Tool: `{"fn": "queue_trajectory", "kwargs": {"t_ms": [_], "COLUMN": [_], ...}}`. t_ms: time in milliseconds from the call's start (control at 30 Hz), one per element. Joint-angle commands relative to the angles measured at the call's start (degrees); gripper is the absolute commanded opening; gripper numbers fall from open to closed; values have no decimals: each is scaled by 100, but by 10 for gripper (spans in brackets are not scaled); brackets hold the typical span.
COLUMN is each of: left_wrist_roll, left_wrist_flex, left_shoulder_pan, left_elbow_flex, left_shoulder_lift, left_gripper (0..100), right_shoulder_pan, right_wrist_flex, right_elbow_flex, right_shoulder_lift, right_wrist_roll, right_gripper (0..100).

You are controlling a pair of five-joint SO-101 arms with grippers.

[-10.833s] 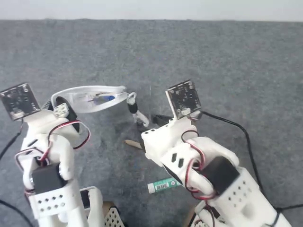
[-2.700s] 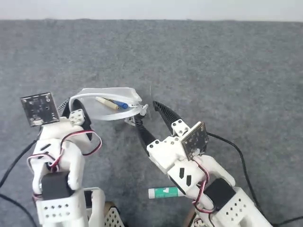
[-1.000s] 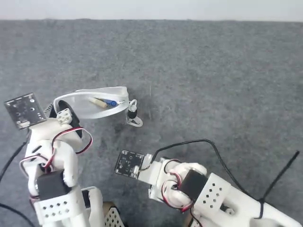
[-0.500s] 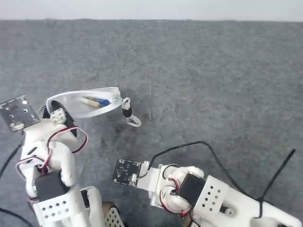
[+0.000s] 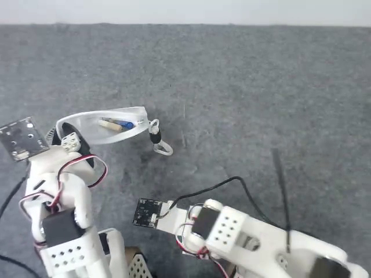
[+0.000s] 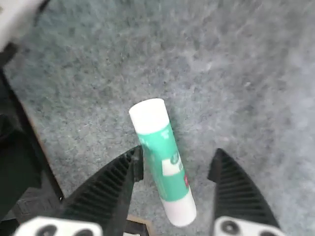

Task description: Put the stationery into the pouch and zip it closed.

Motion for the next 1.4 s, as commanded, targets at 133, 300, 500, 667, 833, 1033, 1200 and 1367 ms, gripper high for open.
{"fn": "queue_trajectory", "kwargs": {"t_ms": [133, 300, 500, 667, 833, 1033, 1200, 1367], "left_wrist_roll": [70, 70, 70, 70, 70, 70, 70, 26], "left_wrist_flex": [-220, -220, -220, -211, -211, -202, -176, -26], "left_shoulder_pan": [-44, -44, -35, -18, -9, 0, 132, 598], "left_elbow_flex": [-268, -268, -259, -251, -251, -251, -251, -268], "left_shoulder_lift": [53, 53, 35, 35, 26, 26, 26, 18], "left_gripper": [14, 15, 15, 15, 15, 15, 15, 15], "right_shoulder_pan": [242, 725, 980, 1191, 1200, 1200, 1226, 1226], "right_wrist_flex": [-1007, -1112, -760, -233, -31, -207, -655, -884], "right_elbow_flex": [-369, -633, -844, -958, -923, -923, -923, -914], "right_shoulder_lift": [1244, 1508, 998, -92, -1235, -2044, -2387, -2782], "right_wrist_roll": [0, 281, 273, -220, -677, -958, -1275, -1380], "right_gripper": [162, 54, 2, 6, 6, 6, 6, 6]}}
